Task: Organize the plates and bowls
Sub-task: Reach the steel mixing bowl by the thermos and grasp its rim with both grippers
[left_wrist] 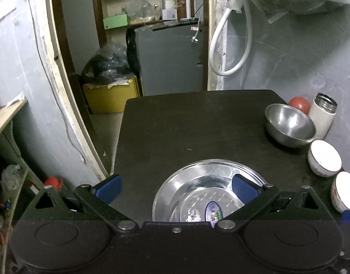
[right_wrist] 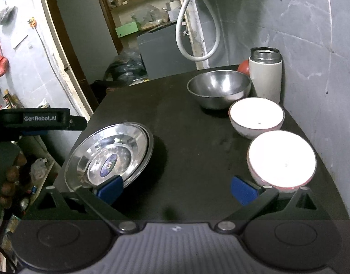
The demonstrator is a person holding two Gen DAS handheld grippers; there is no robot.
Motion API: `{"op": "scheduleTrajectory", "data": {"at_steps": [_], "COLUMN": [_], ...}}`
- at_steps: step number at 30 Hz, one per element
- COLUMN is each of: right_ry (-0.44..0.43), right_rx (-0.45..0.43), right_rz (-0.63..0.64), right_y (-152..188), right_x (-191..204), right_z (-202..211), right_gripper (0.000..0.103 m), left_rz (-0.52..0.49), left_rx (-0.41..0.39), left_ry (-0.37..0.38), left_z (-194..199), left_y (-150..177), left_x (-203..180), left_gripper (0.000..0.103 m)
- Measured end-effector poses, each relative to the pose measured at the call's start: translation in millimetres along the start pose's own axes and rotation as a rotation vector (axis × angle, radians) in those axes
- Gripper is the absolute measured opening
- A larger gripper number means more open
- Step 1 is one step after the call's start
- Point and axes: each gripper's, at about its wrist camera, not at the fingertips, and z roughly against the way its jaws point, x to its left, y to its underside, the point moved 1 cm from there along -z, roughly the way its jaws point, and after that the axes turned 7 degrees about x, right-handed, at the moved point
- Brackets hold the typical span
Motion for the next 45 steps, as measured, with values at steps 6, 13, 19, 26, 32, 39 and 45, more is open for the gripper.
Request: {"op": "scheduleTrajectory", "data": {"at_steps": [6, 13, 19, 26, 32, 39, 45], "right_ry": [0.004, 0.036, 0.097, 0.123, 0.148, 0.151, 0.157], "right_rx": [-0.038, -0.133, -0.143, -0.133, -0.135, -0.1, -0.073], "right_rz": [-0.017, -0.14, -0.209, -0.205, -0.197, -0.178, -0.195], "right_y": [-12.4, -59.2, -90.7, -109.5, -117.9, -130.0, -129.6], "right_x": [-18.2, -54.4, -75.2, -86.0, -91.0, -91.0, -95.9], "right_z": [-1.2, -14.3, -48.8, -80.7, -90.6, -102.0, -108.9], "right_gripper": [0.103, 0.103, 0.103, 0.088, 0.076, 0.06, 0.049], "left_rz": [-0.022, -0.02, 0.024, 0.114, 0.103, 0.135, 0.093], "left_rx": [0.007, 0.004, 0.065, 0.161, 0.182, 0.21, 0.241], "left_ry": [0.002, 0.106, 0.206, 0.252, 0.282, 0.319, 0.357], "left_z": [-10.0, -49.0, -101.0, -145.9, -157.8, -163.2, -167.9], "left_y": [-7.6, -57.8, -97.4, -114.0, -114.0, -111.2, -109.6], "left_x": [-17.6, -56.5, -87.0, -101.3, -104.1, -108.2, -117.2], "left_gripper": [0.102, 0.102, 0.102, 0.102, 0.087, 0.068, 0.04]}}
